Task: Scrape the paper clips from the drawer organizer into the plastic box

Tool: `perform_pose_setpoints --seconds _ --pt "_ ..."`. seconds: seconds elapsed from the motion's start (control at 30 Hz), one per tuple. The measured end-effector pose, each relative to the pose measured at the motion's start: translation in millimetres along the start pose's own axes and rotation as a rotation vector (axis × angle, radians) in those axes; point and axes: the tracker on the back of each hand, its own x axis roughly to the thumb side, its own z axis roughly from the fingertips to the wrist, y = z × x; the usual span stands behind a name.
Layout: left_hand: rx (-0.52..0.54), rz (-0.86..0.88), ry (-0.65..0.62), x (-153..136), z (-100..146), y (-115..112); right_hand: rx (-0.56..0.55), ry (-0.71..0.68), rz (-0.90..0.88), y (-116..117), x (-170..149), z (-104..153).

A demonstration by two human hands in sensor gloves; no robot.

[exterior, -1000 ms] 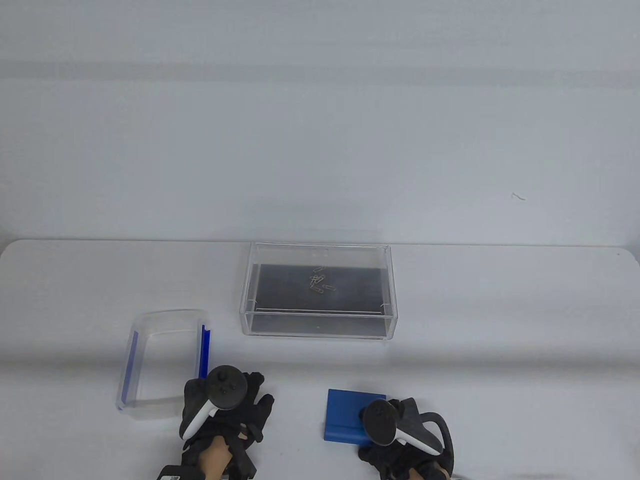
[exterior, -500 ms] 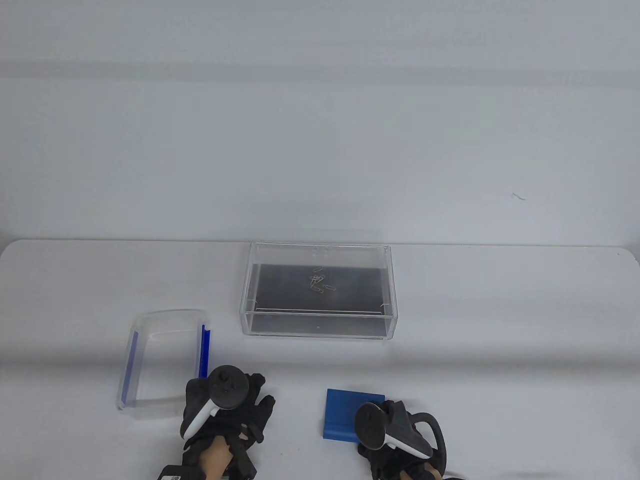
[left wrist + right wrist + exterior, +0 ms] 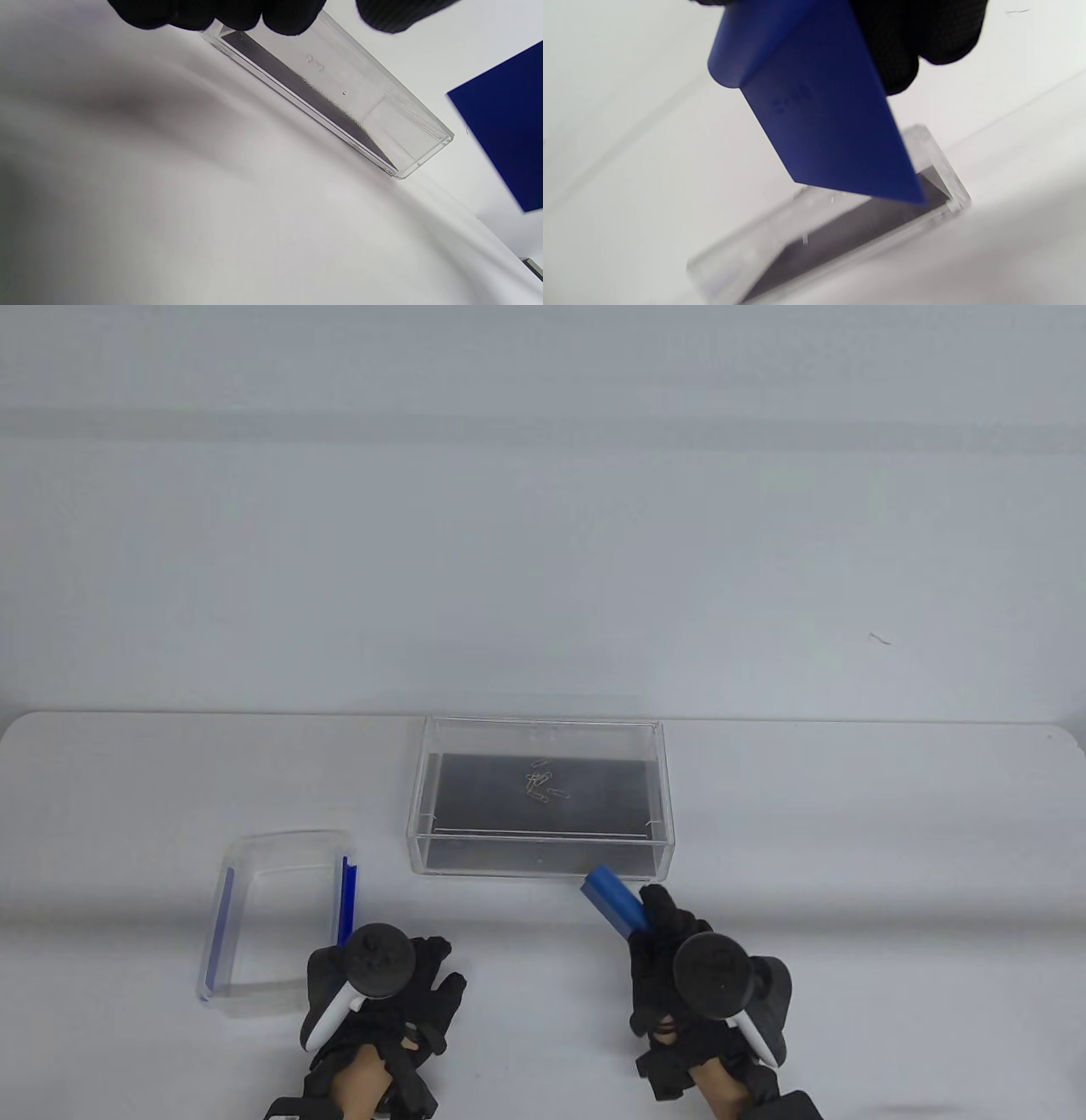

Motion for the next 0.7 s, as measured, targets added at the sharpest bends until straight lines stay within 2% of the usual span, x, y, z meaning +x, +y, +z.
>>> perform_pose_setpoints --seconds 0.1,0.23,0.4,0.57,0.7 --pt "0.008 0.028 0.002 -1.5 1.4 2.3 -0.018 0.130 -0.101 -17.9 -2.3 -31.5" --pt "0.014 0.032 0.006 -2.6 2.2 3.6 0.028 0.294 -0.198 -24.4 -6.8 -72.2" --pt "0.011 0.027 0.003 -2.0 2.1 3.2 0.119 0.456 -0.284 -8.0 -12.2 -114.7" --pt "0.012 0.032 -0.006 -1.0 1.0 3.8 0.077 0.498 -0.182 14.9 -13.3 -144.7" --pt "0.008 0.029 -0.002 -1.0 0.8 4.2 0.097 0.532 -0.154 32.6 -12.2 -157.3"
